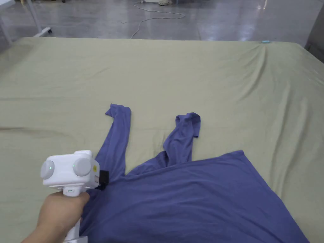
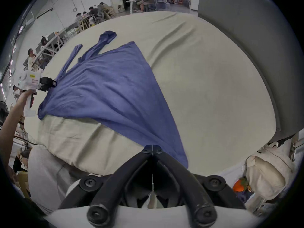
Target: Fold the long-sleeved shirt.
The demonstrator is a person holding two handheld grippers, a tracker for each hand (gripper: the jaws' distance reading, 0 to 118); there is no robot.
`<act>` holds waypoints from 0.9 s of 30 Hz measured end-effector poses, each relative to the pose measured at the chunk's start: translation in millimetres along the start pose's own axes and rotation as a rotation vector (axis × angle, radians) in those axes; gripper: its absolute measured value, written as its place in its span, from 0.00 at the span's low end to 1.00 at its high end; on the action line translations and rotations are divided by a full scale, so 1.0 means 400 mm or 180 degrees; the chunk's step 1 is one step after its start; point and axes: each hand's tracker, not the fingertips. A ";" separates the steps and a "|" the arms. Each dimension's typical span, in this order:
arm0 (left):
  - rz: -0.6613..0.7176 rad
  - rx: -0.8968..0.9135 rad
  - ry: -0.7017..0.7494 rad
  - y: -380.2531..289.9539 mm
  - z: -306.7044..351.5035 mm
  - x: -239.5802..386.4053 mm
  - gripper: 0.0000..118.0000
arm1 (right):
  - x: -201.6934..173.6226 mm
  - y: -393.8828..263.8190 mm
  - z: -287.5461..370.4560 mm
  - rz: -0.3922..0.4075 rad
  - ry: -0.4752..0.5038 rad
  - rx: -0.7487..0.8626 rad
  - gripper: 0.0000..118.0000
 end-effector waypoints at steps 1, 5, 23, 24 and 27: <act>-0.0055 0.0032 -0.0053 0.001 0.013 0.007 0.00 | 0.020 -0.003 -0.006 0.0006 -0.0025 -0.0009 0.00; 0.0123 0.0069 -0.0438 -0.012 0.116 -0.008 0.00 | 0.050 0.041 -0.006 -0.0064 0.0092 0.0072 0.47; 0.0604 0.0879 -0.1143 -0.005 0.478 -0.112 0.00 | 0.004 0.075 0.004 0.0430 -0.0120 0.0394 0.03; 0.0649 0.0918 -0.1181 0.008 0.498 -0.121 0.00 | 0.007 0.100 0.048 0.0406 -0.0086 0.0567 0.03; 0.0756 0.1092 -0.1200 0.049 0.559 -0.133 0.00 | 0.027 0.193 0.162 0.0190 0.0045 0.0997 0.03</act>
